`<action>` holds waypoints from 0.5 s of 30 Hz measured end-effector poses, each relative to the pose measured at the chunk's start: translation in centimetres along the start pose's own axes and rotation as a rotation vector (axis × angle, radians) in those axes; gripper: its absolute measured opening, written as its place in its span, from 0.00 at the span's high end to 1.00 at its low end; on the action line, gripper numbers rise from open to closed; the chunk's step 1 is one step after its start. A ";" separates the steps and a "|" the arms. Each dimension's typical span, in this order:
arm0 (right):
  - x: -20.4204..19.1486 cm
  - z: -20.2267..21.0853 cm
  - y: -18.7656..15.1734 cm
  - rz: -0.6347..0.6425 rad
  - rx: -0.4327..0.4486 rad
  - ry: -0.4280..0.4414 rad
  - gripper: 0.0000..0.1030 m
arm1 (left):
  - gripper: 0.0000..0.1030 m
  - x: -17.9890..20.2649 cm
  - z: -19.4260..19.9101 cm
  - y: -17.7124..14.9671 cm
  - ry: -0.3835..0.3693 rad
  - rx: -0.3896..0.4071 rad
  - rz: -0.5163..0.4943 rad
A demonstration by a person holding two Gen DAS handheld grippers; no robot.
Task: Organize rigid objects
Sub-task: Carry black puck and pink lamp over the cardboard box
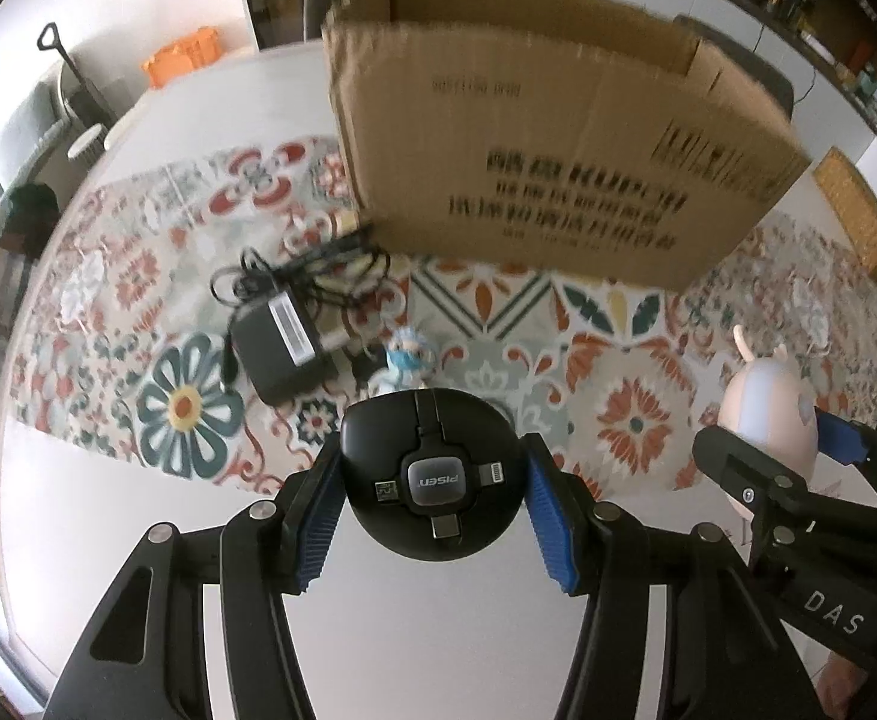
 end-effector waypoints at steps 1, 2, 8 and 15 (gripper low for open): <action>-0.1 0.3 0.3 0.001 0.006 -0.001 0.28 | 0.46 -0.3 0.4 0.2 -0.001 0.012 0.000; -0.2 0.8 0.5 0.002 0.019 -0.002 0.28 | 0.46 -0.2 1.0 0.5 -0.006 0.029 -0.002; -0.3 3.4 1.7 0.003 0.080 -0.002 0.28 | 0.46 -0.3 3.5 2.2 -0.025 0.087 -0.007; -1.0 6.0 3.7 0.007 0.152 -0.005 0.28 | 0.46 -0.3 5.6 4.6 -0.038 0.146 -0.020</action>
Point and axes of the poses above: each gripper's, at about its wrist camera, not at the fingertips, and z roughly against the way its jaws point, x to its right, y to its top, the point moved 9 cm from there along -z, roughly the way its jaws point, and after that the axes turned 3 degrees about y, right-handed, at the moved point
